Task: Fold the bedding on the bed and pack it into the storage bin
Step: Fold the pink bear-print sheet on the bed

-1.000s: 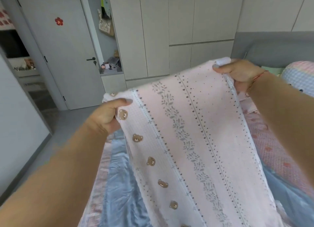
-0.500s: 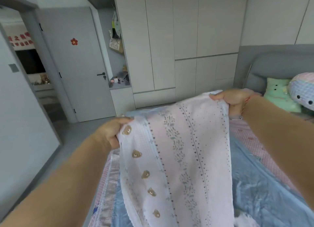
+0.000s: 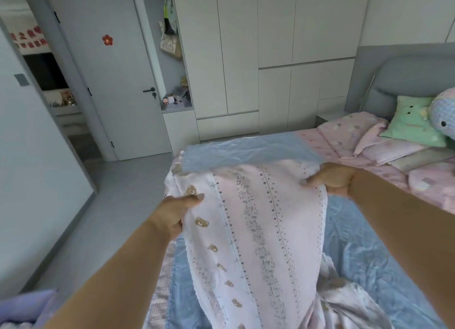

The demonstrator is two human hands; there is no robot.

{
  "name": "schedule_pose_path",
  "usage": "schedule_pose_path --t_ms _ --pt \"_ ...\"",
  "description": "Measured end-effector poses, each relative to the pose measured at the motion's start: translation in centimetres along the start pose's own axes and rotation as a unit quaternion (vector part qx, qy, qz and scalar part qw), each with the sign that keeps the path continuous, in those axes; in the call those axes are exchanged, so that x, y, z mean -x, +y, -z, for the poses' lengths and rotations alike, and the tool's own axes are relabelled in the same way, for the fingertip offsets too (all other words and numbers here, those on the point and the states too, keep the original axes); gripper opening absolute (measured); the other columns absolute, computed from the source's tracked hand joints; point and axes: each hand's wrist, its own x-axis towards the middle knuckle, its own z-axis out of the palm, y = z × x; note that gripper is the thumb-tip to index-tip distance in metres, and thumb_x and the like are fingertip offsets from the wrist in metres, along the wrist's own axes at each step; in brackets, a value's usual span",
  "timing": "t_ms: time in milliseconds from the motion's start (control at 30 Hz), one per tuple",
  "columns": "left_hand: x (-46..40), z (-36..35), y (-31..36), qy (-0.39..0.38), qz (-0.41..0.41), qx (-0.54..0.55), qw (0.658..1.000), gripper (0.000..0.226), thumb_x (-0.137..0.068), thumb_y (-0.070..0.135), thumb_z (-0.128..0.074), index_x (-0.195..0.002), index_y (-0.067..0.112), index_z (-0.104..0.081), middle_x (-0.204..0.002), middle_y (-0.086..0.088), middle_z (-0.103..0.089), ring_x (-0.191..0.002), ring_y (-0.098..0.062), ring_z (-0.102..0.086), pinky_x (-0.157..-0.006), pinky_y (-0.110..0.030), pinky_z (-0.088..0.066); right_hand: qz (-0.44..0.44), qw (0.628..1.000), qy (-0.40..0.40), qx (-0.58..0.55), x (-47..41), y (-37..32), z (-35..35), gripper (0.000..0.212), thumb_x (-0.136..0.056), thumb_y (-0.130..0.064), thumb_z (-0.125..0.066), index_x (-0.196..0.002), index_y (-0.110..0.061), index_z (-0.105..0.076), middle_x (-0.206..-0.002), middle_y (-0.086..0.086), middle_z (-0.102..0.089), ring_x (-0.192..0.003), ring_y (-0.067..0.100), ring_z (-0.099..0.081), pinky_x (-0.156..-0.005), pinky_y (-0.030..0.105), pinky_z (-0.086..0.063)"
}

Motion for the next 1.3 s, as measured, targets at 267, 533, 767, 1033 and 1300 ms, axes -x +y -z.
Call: schedule_pose_path --t_ms 267,533,767,1033,1300 --pt "0.2 2.0 -2.7 -0.062 -0.006 -0.095 0.994 0.080 -0.044 0.039 -0.095 -0.112 0.005 -0.069 -0.118 -0.019 -0.067 -0.111 -0.037 -0.062 -0.101 -0.058 -0.044 -0.019 0.999 -0.031 0.026 1.0 2.8 0.3 0.056 -0.055 -0.022 -0.089 -0.103 -0.001 -0.068 -0.105 0.014 -0.071 -0.095 0.025 -0.069 -0.077 0.032 -0.057" --pt "-0.4 0.7 -1.3 -0.073 -0.039 0.032 0.996 0.066 -0.045 0.039 -0.095 -0.101 0.010 -0.074 -0.099 -0.010 -0.072 -0.089 -0.026 -0.069 -0.075 -0.039 -0.058 0.038 0.994 0.012 -0.098 1.6 1.1 0.1 0.067 -0.067 -0.037 -0.079 -0.122 -0.002 -0.059 -0.126 0.017 -0.061 -0.115 0.029 -0.059 -0.094 0.039 -0.050" --pt "-0.1 -0.4 -0.8 -0.070 -0.050 0.075 0.993 0.053 -0.056 0.027 -0.091 -0.102 0.006 -0.073 -0.109 -0.021 -0.070 -0.086 -0.028 -0.070 -0.080 -0.046 -0.058 0.064 0.987 0.034 -0.143 1.9 0.4 0.5 0.037 -0.073 -0.030 -0.073 -0.102 -0.006 -0.074 -0.094 0.010 -0.074 -0.087 0.023 -0.071 -0.072 0.036 -0.059" --pt "0.4 -3.9 -3.1 0.007 0.019 -0.058 0.998 0.018 -0.075 0.014 -0.079 -0.091 0.008 -0.074 -0.088 -0.012 -0.075 -0.083 -0.026 -0.072 -0.084 -0.043 -0.055 0.020 0.996 0.072 0.051 2.0 2.4 1.2 0.046 -0.074 -0.009 -0.077 -0.111 0.012 -0.061 -0.095 0.016 -0.073 -0.084 0.024 -0.071 -0.094 0.041 -0.051" --pt "2.0 -6.1 1.5 -0.040 -0.083 -0.065 0.994 0.018 -0.079 0.002 -0.075 -0.095 0.005 -0.069 -0.079 -0.001 -0.074 -0.077 -0.019 -0.070 -0.056 -0.023 -0.053 0.058 0.992 0.096 0.051 1.6 -0.6 3.7 0.063 -0.069 -0.034 -0.083 -0.121 -0.007 -0.059 -0.115 0.006 -0.069 -0.105 0.020 -0.066 -0.096 0.040 -0.050"
